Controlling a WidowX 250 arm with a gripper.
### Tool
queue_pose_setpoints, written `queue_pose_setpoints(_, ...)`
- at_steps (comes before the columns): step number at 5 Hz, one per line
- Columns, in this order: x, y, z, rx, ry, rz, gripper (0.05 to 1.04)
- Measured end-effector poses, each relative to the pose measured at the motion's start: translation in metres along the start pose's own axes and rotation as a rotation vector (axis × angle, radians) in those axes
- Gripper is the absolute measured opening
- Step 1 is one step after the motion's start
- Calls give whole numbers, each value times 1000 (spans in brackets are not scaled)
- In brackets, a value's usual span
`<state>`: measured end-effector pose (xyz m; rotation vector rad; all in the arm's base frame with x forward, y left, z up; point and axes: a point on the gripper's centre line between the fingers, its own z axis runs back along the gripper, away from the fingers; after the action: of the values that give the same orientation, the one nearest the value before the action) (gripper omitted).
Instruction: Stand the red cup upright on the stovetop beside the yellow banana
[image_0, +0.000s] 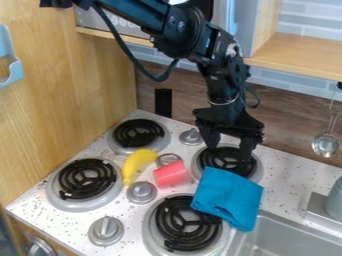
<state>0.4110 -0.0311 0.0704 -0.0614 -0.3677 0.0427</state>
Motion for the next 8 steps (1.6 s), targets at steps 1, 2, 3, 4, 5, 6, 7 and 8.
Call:
queue_pose_setpoints(1, -9, 1, -12, 6, 40, 5, 1000)
queue_pose_setpoints(2, -16, 16, -22, 101, 81, 107, 1000)
queue_pose_setpoints(3, -20, 25, -36, 166, 126, 157, 1000)
queue_pose_setpoints(4, -19, 37, -41, 250, 146, 222, 1000)
queue_pose_setpoints(5, -16, 51, -49, 363, 167, 288, 1000)
queue_pose_setpoints(6, -11, 57, -56, 408, 169, 314, 1000)
queue_pose_setpoints(7, -6, 62, -65, 425, 173, 333, 1000)
queue_pose_setpoints(8, 0, 79, -69, 438, 170, 376, 1000)
